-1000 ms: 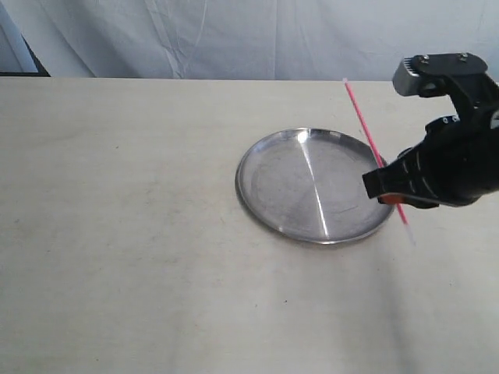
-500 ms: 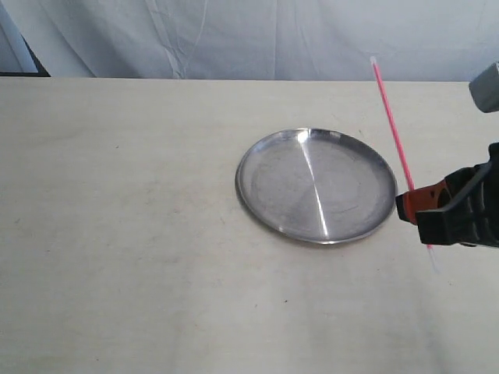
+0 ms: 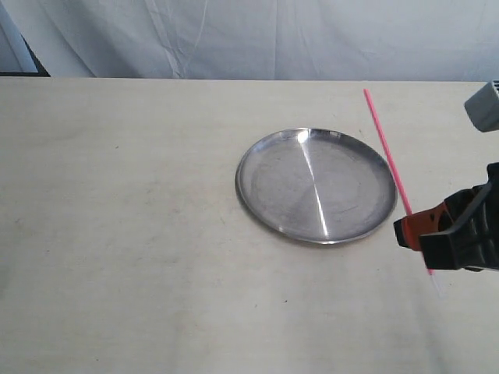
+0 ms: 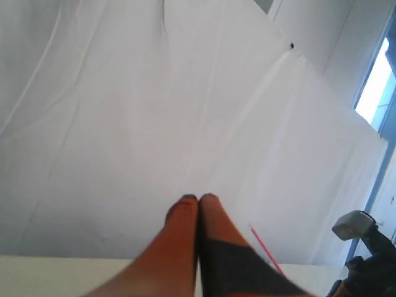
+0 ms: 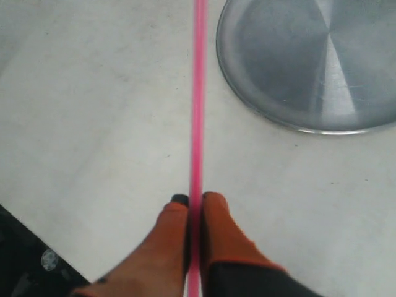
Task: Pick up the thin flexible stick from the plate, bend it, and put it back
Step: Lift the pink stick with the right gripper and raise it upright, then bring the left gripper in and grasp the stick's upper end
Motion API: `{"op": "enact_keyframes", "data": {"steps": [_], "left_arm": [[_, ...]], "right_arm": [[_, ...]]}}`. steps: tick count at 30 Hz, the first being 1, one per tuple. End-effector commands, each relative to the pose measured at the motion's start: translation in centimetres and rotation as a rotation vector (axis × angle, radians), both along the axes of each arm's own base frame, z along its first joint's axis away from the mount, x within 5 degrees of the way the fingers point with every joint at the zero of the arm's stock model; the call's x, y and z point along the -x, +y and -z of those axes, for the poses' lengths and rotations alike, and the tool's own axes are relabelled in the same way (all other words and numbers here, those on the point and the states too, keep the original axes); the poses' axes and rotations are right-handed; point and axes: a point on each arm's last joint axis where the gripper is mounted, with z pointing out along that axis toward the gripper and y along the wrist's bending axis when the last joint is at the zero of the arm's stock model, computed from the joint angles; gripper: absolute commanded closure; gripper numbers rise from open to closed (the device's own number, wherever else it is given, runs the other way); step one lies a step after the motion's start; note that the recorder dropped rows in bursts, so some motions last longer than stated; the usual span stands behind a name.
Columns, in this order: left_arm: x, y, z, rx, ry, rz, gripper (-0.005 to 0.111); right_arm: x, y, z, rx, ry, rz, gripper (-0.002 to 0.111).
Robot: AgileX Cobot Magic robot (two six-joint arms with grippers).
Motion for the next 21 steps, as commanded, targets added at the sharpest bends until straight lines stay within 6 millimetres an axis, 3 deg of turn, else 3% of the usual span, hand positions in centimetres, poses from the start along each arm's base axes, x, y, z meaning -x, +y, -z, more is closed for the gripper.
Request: {"op": "enact_keyframes", "data": {"steps": [1, 4, 9, 12, 16, 21], "left_arm": [[0.0, -0.8, -3.9, -0.156, -0.089, 0.038, 0.106], [-0.8, -1.9, -6.1, -0.250, -0.116, 0.133, 0.106], [-3.5, -4.0, -7.7, -0.204, 0.045, 0.464, 0.106], [-5.1, -4.9, -7.6, -0.152, 0.203, 0.661, 0.106], [-8.6, -5.8, -6.7, -0.093, 0.430, 0.731, 0.106], [-9.5, -6.6, -6.8, -0.110, 0.470, 0.781, 0.107]], "right_arm": [[0.3, 0.3, -0.1, -0.037, 0.005, -0.019, 0.109], [0.3, 0.6, -0.4, -0.075, -0.013, -0.050, 0.109], [0.7, 1.5, -1.0, -0.166, -0.047, -0.131, 0.109], [1.3, 1.4, -1.3, -0.195, -0.099, -0.117, 0.109], [2.9, 1.2, -1.0, -0.247, -0.134, -0.112, 0.109], [3.3, 1.3, 0.4, -0.274, -0.126, -0.108, 0.109]]}}
